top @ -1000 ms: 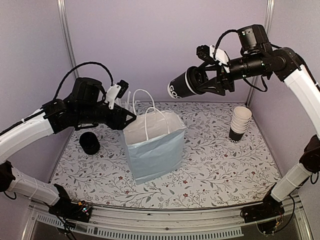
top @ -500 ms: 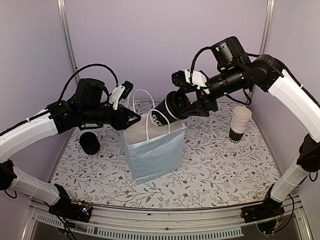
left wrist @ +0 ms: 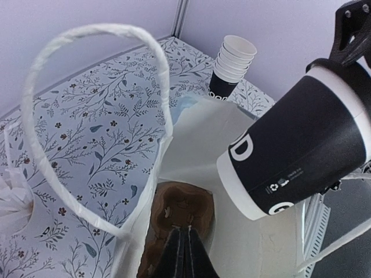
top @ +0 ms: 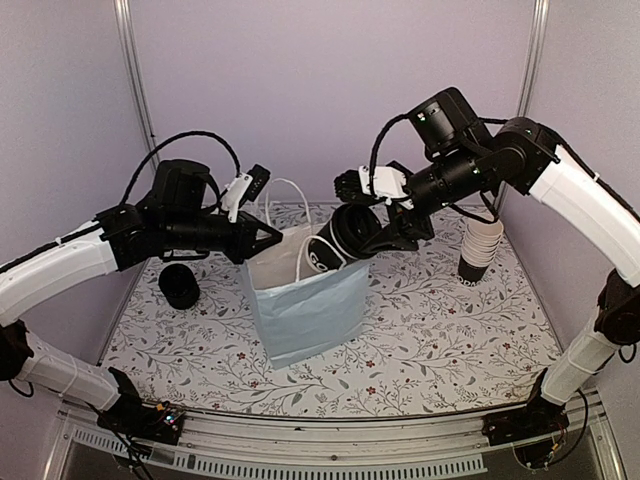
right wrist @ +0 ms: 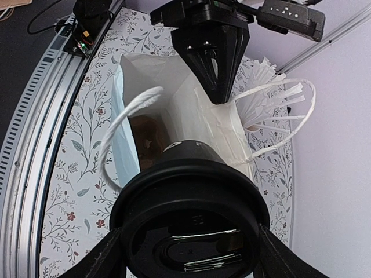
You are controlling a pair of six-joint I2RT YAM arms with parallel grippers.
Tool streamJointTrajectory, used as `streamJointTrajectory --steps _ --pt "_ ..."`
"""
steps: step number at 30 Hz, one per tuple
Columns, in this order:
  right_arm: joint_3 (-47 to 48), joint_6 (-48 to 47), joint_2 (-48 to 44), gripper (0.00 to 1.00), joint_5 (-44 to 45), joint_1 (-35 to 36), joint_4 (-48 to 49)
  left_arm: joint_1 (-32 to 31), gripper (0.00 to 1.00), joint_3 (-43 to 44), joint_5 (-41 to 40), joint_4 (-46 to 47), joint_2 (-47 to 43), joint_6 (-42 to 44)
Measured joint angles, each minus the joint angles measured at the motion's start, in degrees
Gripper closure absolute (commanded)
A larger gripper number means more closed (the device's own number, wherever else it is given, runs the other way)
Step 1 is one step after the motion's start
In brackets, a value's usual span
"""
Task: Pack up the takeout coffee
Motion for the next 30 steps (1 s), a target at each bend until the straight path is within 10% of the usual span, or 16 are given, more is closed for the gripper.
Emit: streamJointTrajectory --steps 3,8,11,19,30 --pt "-0.1 -0.5 -0.1 0.57 0.8 1.1 -0.7 0.0 0.86 0.0 0.4 0.0 0.0 0.0" --pt "-0.6 -1.3 -0.6 0.57 2.3 2.4 -1.5 0.0 0.39 1.0 -1.3 -1.6 -1.1 0.3" --pt "-1.5 -1.8 -0.9 0.58 3.3 3.3 -1.8 0.0 0.34 2.2 -4.5 -2.8 -2.8 0.5" --pt "-3.1 -2.7 -1.2 0.58 5.5 4.8 -2.5 0.1 0.45 7.1 -3.7 -4.3 1.5 1.9" --pt "-3.5 -3.3 -1.3 0.58 7.8 6.0 -3.2 0.2 0.94 6.6 5.3 -4.4 4.7 2.5"
